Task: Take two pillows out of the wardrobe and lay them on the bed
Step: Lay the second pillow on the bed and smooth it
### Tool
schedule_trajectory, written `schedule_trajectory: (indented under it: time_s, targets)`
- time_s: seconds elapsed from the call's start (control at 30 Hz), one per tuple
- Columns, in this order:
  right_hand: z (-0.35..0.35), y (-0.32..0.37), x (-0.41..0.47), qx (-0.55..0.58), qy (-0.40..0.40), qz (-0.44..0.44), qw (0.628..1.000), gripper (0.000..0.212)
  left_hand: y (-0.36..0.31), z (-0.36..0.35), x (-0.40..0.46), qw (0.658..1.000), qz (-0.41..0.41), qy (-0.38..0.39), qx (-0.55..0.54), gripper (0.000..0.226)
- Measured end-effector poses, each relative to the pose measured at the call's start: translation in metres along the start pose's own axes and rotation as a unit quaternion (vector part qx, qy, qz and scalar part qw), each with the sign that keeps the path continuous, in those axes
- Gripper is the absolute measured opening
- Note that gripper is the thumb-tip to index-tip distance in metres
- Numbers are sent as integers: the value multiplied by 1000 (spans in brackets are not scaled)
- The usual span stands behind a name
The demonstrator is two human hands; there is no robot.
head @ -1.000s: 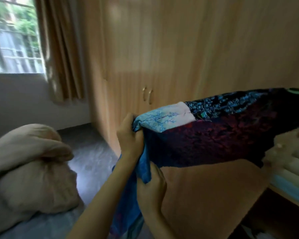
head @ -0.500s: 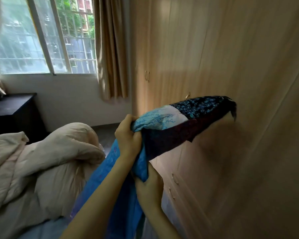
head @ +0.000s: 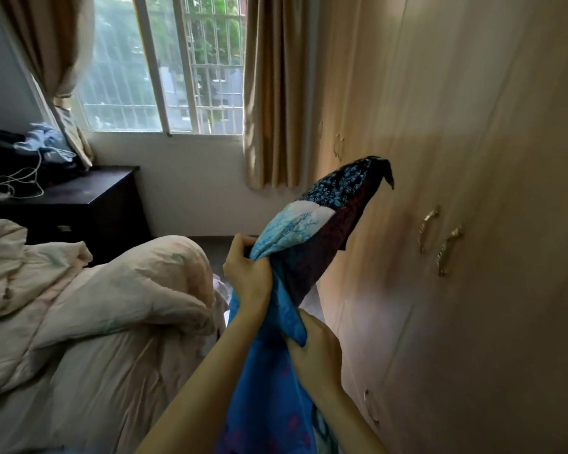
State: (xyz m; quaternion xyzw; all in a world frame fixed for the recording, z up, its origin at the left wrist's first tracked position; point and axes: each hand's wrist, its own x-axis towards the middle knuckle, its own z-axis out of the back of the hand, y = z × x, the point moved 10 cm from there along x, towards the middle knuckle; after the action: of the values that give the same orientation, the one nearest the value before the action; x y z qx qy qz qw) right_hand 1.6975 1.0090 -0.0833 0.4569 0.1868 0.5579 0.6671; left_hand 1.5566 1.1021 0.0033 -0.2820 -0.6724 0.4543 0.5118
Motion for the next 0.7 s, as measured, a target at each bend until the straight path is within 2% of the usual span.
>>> schedule_trajectory:
  time_s: [0.2, 0.33, 0.4, 0.7]
  targets:
    - [4, -15, 93, -71, 56, 71, 993, 16, 41, -44, 49, 997, 44, -59, 20, 14]
    - [-3, -20, 147, -147, 38, 118, 981, 42, 68, -70, 90, 995, 52, -77, 36, 12]
    - [-10, -25, 177, -157, 36, 120, 980, 48, 84, -88, 113, 994, 60, -74, 46, 13]
    - [-83, -33, 352, -139, 53, 180, 972, 43, 167, -136, 265, 989, 50, -126, 55, 22]
